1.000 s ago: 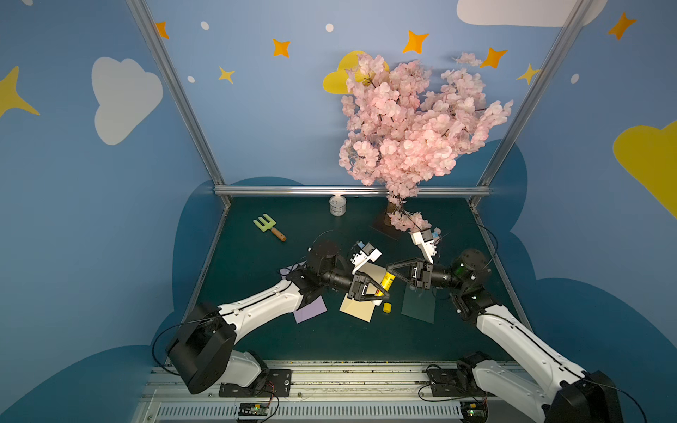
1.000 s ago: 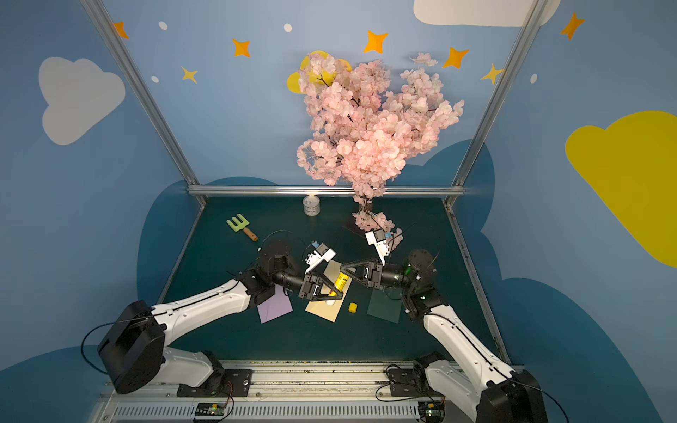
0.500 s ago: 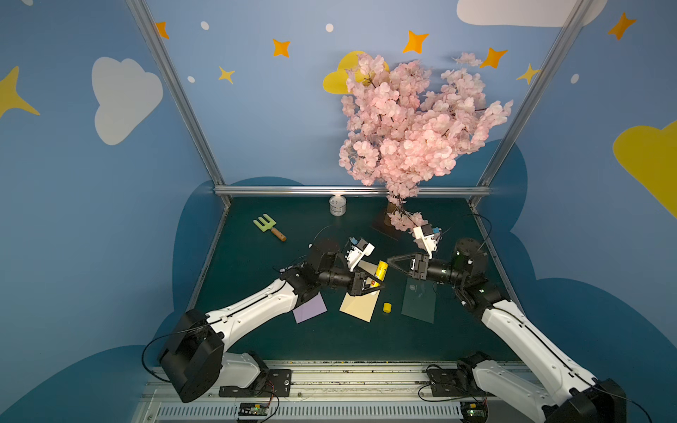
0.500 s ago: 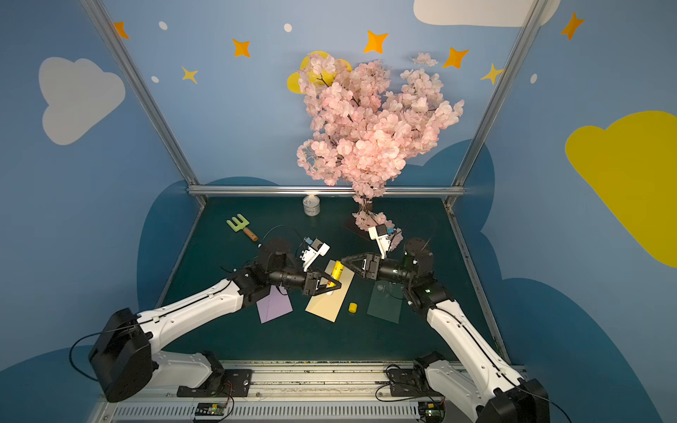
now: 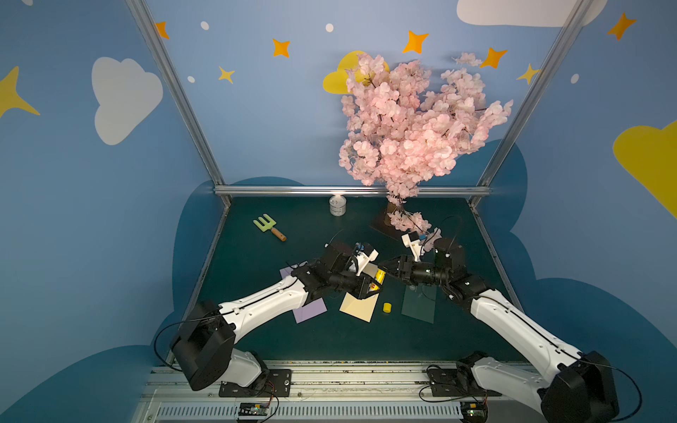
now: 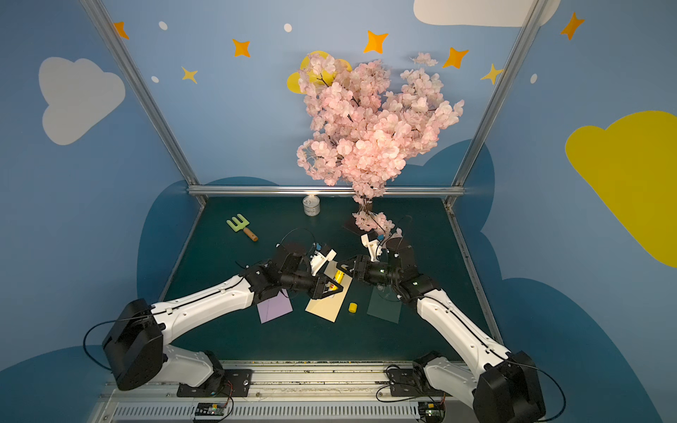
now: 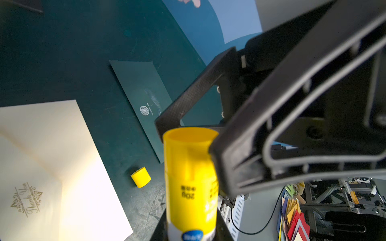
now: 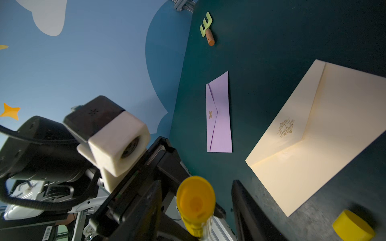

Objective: Seal the envelope with a glue stick
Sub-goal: Screw the glue stick.

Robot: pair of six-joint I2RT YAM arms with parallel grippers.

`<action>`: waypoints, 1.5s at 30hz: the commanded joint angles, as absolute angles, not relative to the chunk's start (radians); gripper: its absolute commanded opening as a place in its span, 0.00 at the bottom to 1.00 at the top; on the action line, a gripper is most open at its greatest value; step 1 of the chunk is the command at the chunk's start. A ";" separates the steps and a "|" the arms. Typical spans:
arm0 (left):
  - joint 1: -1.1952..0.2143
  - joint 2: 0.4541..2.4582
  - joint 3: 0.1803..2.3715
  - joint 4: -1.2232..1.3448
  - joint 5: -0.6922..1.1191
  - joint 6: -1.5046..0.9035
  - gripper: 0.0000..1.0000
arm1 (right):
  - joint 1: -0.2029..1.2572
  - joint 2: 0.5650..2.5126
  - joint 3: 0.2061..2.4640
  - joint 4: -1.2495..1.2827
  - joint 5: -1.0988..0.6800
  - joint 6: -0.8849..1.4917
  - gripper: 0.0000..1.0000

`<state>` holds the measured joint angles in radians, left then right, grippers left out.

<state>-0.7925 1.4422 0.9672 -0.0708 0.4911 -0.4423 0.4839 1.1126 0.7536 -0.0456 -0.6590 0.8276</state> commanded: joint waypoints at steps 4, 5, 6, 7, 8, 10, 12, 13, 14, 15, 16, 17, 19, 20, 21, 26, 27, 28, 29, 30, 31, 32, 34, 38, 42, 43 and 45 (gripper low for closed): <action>-0.805 1.452 1.002 -0.085 0.496 -0.420 0.02 | 0.491 1.126 0.777 -0.042 -0.634 0.804 0.39; -0.804 1.452 1.002 -0.082 0.505 -0.419 0.03 | 0.491 1.128 0.775 -0.036 -0.640 0.807 0.38; -0.808 1.451 1.002 -0.080 0.508 -0.419 0.02 | 0.491 1.129 0.776 -0.033 -0.642 0.808 0.34; -0.811 1.451 1.003 -0.080 0.511 -0.420 0.02 | 0.491 1.129 0.776 -0.032 -0.642 0.809 0.30; -0.812 1.452 1.002 -0.078 0.517 -0.420 0.02 | 0.491 1.129 0.776 -0.032 -0.641 0.807 0.28; -0.814 1.453 1.000 -0.075 0.520 -0.423 0.02 | 0.491 1.127 0.776 -0.029 -0.641 0.804 0.26; -0.814 1.451 0.994 -0.064 0.525 -0.429 0.03 | 0.493 1.125 0.779 -0.030 -0.649 0.796 0.21; -0.815 1.448 0.989 -0.054 0.531 -0.436 0.02 | 0.492 1.121 0.779 -0.031 -0.661 0.787 0.18; -0.814 1.442 0.984 -0.044 0.536 -0.442 0.02 | 0.493 1.115 0.779 -0.032 -0.672 0.773 0.18; -0.813 1.436 0.981 -0.035 0.544 -0.448 0.02 | 0.493 1.108 0.776 -0.029 -0.688 0.759 0.18; -0.809 1.430 0.979 -0.022 0.567 -0.453 0.02 | 0.491 1.097 0.772 -0.021 -0.716 0.739 0.18; -0.806 1.425 0.980 -0.012 0.592 -0.461 0.02 | 0.490 1.083 0.765 -0.007 -0.746 0.718 0.18; -0.801 1.409 0.975 0.019 0.690 -0.481 0.03 | 0.485 1.053 0.742 0.042 -0.821 0.691 0.20; -0.796 1.398 0.969 0.043 0.742 -0.498 0.02 | 0.482 1.035 0.726 0.078 -0.865 0.691 0.21; -0.793 1.388 0.963 0.064 0.788 -0.517 0.03 | 0.480 1.023 0.714 0.114 -0.904 0.698 0.21; -0.770 1.361 0.951 0.219 0.997 -0.634 0.02 | 0.483 0.986 0.597 0.524 -1.079 0.845 0.21; -0.767 1.361 0.951 0.245 1.028 -0.655 0.03 | 0.483 0.989 0.580 0.600 -1.098 0.873 0.20; -0.765 1.361 0.950 0.276 1.061 -0.678 0.03 | 0.485 0.996 0.563 0.692 -1.123 0.911 0.20; -0.764 1.362 0.948 0.305 1.097 -0.703 0.03 | 0.487 1.006 0.554 0.787 -1.148 0.947 0.19; -0.762 1.365 0.945 0.342 1.136 -0.726 0.02 | 0.485 1.019 0.549 0.867 -1.171 0.990 0.18; -0.759 1.367 0.943 0.354 1.148 -0.737 0.03 | 0.483 1.029 0.548 0.934 -1.188 1.031 0.17; -0.757 1.365 0.941 0.353 1.153 -0.737 0.02 | 0.482 1.041 0.547 0.998 -1.202 1.069 0.17; -0.749 1.355 0.936 0.327 1.141 -0.715 0.02 | 0.481 1.061 0.555 1.060 -1.220 1.118 0.19; -0.731 1.308 0.945 0.103 0.995 -0.558 0.02 | 0.460 1.075 0.579 0.937 -1.200 1.090 0.41; -0.726 1.274 0.948 -0.065 0.789 -0.445 0.02 | 0.438 1.028 0.646 0.461 -1.085 0.861 0.54; -0.725 1.273 0.950 -0.091 0.752 -0.428 0.03 | 0.438 1.020 0.665 0.322 -1.040 0.809 0.57; -0.725 1.278 0.953 -0.133 0.688 -0.408 0.03 | 0.439 1.025 0.727 0.167 -0.978 0.763 0.60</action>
